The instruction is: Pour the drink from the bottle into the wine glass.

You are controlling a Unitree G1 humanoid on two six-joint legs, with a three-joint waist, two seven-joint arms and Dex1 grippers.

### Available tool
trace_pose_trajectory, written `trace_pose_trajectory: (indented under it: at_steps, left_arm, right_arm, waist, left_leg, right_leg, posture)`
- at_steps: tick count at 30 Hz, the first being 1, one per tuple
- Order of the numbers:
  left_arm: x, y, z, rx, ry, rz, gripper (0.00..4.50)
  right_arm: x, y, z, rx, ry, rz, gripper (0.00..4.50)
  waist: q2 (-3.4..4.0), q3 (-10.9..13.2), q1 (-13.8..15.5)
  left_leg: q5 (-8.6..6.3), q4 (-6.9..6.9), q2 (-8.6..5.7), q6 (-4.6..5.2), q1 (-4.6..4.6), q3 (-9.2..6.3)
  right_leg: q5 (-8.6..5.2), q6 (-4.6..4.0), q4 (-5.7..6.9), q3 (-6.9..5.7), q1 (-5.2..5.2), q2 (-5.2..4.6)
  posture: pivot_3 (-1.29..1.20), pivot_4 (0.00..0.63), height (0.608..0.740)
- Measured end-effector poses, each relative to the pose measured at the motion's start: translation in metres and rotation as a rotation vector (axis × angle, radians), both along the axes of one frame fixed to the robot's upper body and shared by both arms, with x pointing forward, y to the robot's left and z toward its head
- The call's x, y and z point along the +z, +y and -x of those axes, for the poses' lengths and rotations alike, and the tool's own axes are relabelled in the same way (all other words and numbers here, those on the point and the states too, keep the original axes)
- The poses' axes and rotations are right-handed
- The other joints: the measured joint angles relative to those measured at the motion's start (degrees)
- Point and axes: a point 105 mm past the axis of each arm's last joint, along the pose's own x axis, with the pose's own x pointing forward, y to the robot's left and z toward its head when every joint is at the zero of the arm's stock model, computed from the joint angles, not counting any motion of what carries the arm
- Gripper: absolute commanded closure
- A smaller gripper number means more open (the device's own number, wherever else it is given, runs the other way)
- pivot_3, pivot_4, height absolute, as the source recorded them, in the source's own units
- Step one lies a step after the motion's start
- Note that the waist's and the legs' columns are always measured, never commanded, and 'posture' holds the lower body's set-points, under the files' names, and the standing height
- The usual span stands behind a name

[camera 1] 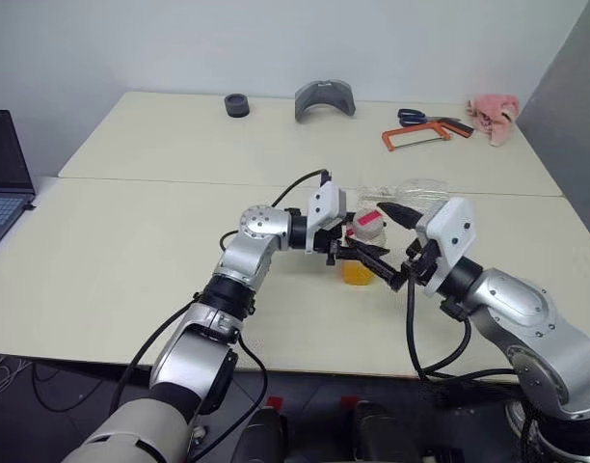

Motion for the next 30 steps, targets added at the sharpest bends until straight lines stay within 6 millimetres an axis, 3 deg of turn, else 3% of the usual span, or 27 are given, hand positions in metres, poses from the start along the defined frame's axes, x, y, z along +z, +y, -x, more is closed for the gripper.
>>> trace_pose_trajectory:
  at_steps: [11, 30]
  left_arm:
    - [0.001, 0.0, -0.002, -0.011, 0.002, -0.009, 2.33]
    - [0.003, 0.008, -0.01, -0.008, 0.041, -0.012, 2.33]
  right_arm:
    - [-0.003, -0.003, -0.016, -0.09, -0.003, -0.014, 0.59]
    - [0.0, -0.01, -0.02, -0.113, -0.003, -0.053, 0.59]
  waist:
    - [0.0, 0.0, 0.0]
    - [0.0, 0.0, -0.1]
  left_leg:
    - [0.0, 0.0, 0.01, 0.0, 0.0, 0.0]
    - [0.0, 0.0, 0.01, 0.0, 0.0, 0.0]
  right_leg:
    - [0.0, 0.0, 0.01, -0.01, 0.0, 0.01]
    - [0.0, 0.0, 0.01, -0.01, -0.01, 0.02]
  posture:
    - [0.0, 0.15, 0.74]
    - [0.0, 0.15, 0.74]
